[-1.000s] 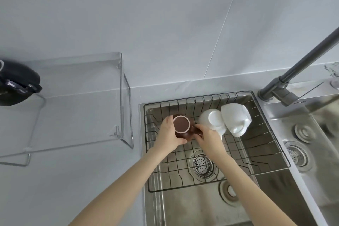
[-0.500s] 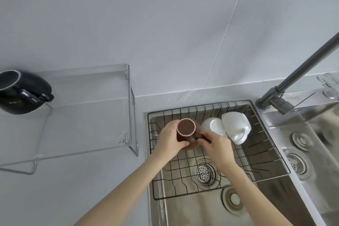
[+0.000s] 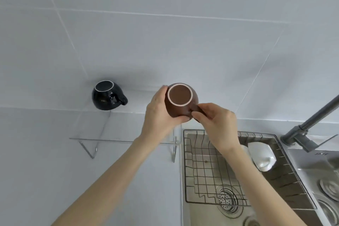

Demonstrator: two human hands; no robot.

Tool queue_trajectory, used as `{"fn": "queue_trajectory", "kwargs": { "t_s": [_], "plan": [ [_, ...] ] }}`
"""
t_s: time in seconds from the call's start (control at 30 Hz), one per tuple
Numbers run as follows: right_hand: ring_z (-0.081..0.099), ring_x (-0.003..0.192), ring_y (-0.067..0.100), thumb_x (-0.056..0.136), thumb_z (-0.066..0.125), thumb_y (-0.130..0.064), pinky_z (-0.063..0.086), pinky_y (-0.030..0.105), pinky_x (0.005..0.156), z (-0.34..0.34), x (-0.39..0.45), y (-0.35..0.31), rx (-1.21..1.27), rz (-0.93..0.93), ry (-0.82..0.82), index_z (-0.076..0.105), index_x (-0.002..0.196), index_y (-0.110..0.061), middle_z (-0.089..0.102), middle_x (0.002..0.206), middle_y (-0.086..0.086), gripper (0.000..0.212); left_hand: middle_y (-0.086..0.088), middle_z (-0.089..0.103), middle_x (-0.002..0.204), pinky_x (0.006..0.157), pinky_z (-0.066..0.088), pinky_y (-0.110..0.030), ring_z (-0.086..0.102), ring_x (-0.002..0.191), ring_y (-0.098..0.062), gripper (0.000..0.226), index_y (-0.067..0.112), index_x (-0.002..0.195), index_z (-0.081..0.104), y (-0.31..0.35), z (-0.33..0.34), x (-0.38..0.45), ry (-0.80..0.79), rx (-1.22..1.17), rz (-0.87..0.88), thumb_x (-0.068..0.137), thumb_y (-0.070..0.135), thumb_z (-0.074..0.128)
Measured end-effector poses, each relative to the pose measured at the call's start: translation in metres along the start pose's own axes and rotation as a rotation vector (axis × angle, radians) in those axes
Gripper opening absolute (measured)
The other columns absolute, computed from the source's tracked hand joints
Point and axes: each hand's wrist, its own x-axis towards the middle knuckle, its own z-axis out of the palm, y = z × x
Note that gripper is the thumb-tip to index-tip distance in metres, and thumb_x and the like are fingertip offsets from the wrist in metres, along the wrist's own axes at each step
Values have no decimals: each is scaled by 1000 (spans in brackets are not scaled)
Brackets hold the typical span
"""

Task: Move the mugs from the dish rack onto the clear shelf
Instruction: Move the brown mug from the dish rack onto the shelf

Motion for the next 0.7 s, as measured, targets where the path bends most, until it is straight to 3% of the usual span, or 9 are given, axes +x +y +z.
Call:
{"fn": "queue_trajectory", "kwargs": {
  "t_s": [0.1, 0.2, 0.3, 0.4, 0.53, 0.7],
  "plan": [
    [70, 76, 25, 77, 69, -20, 55, 45, 77, 35, -1, -30, 15, -28, -49, 71, 84, -17, 77, 78, 6, 9, 29, 55, 89, 72, 31, 5, 51, 86, 17, 78, 22, 109, 53, -20, -47, 2, 29, -13, -47, 40, 30, 88],
    [67, 70, 27, 77, 67, -21, 54, 42, 71, 74, -6, -49, -4, -50, -114, 70, 78, -16, 75, 70, 8, 7, 21, 62, 95, 74, 39, -3, 57, 92, 2, 79, 30, 109, 54, -47, -86, -1, -1, 30, -126, 38, 30, 88],
    [61, 64, 27, 77, 64, -21, 52, 38, 63, 113, -12, -61, -10, -41, -187, 67, 73, -15, 71, 64, 7, 8, 13, 65, 100, 83, 45, -22, 60, 98, -10, 79, 33, 107, 55, -78, -115, -8, -14, 49, -199, 36, 28, 89],
    [59, 67, 30, 77, 64, -22, 47, 35, 62, 146, -15, -68, -37, -34, -245, 67, 74, -13, 71, 68, 10, 11, 18, 65, 96, 82, 46, -26, 61, 96, -10, 75, 45, 100, 54, -102, -134, -18, 5, 43, -241, 35, 28, 88],
    [60, 73, 31, 78, 62, -23, 49, 37, 68, 178, -17, -74, -81, -32, -297, 69, 79, -13, 73, 75, 10, 12, 9, 67, 101, 87, 48, -30, 62, 99, -13, 80, 33, 109, 55, -131, -149, -25, 26, 41, -294, 35, 28, 88],
    [61, 73, 33, 80, 61, -23, 50, 37, 68, 200, -18, -76, -116, -26, -311, 68, 81, -12, 73, 75, 11, 13, 13, 67, 99, 89, 49, -33, 62, 99, -11, 78, 41, 104, 55, -150, -156, -25, 21, 21, -332, 32, 32, 85]
  ]
}}
